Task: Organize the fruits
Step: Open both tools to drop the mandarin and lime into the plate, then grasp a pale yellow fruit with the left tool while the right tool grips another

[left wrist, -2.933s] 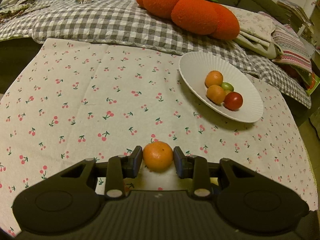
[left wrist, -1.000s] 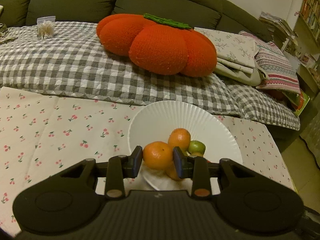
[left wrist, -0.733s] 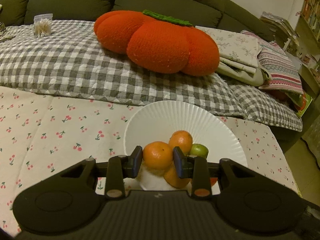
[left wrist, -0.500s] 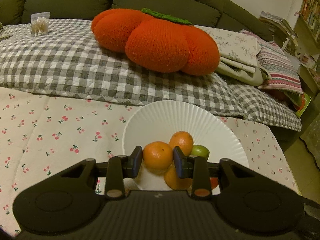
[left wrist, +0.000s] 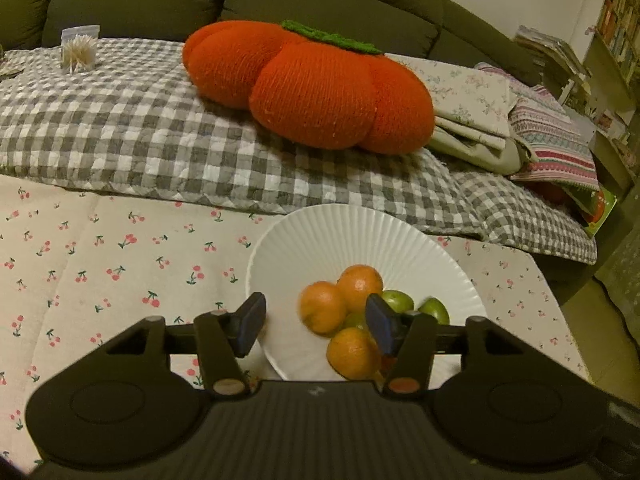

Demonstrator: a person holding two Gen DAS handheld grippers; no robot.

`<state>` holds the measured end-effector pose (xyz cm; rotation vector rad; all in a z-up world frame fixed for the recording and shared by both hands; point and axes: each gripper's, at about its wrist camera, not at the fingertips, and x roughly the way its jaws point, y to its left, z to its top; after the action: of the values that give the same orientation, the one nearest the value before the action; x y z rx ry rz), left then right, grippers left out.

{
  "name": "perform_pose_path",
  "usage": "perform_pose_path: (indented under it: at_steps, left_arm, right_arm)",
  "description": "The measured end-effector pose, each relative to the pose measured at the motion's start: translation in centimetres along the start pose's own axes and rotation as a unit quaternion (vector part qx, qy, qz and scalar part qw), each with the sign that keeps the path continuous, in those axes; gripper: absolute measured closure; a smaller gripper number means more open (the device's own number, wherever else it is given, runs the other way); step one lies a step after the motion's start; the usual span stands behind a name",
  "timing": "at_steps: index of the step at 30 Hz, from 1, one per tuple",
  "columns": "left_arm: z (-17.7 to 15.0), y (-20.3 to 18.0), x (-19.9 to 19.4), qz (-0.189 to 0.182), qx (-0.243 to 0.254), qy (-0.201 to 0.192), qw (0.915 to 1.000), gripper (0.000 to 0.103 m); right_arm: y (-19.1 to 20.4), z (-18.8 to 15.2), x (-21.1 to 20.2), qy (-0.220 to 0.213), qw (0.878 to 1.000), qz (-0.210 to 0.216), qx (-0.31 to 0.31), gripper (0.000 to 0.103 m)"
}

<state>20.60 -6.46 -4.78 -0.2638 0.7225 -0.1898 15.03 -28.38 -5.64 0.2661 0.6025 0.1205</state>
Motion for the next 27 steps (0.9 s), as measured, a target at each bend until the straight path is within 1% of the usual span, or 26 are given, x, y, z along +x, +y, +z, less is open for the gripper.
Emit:
perform_pose_path:
  at_steps: [3, 5, 10, 12, 13, 18, 19, 22, 27]
  left_arm:
    - [-0.1, 0.1, -0.8, 0.001, -0.006, -0.002, 1.0, 0.047]
    - [-0.4, 0.1, -1.2, 0.002, -0.002, 0.0, 1.0, 0.047]
    - [-1.9, -0.5, -2.6, 0.018, 0.033, 0.008, 0.9993, 0.047]
    - [-2.6, -0.8, -3.4, 0.025, 0.049, 0.009, 0.9984, 0.047]
    - [-2.8, -0.8, -3.7, 0.027, 0.053, 0.008, 0.9982, 0.047]
    - [-4.6, -1.0, -5.5, 0.039, 0.091, 0.015, 0.995, 0.044]
    - [-4.9, -0.9, -5.8, 0.041, 0.096, 0.016, 0.9944, 0.044]
    - [-5.7, -0.5, -6.8, 0.043, 0.1, 0.027, 0.9937, 0.044]
    - [-7.0, 0.0, -8.8, 0.037, 0.1, 0.036, 0.9937, 0.044]
  right_arm:
    - [-0.4, -0.5, -1.0, -0.005, 1.0, 0.006, 0.015, 0.071]
    - [-0.7, -1.0, -1.7, -0.006, 1.0, 0.007, 0.022, 0.07]
    - [-0.9, -2.1, -3.1, 0.0, 1.0, 0.007, 0.024, 0.062]
    - [-1.0, -2.6, -3.6, 0.002, 1.0, 0.011, 0.026, 0.054]
    - [-1.0, -2.8, -3.8, 0.004, 1.0, 0.01, 0.028, 0.047]
    - [-1.2, -3.6, -4.9, 0.011, 1.0, 0.005, 0.029, 0.044]
    - [-1.2, -3.7, -5.2, 0.012, 0.999, 0.005, 0.03, 0.042]
    - [-0.9, -4.1, -6.0, 0.013, 1.0, 0.008, 0.027, 0.039]
    - [0.4, -4.4, -6.9, 0.019, 1.0, 0.018, 0.01, 0.039]
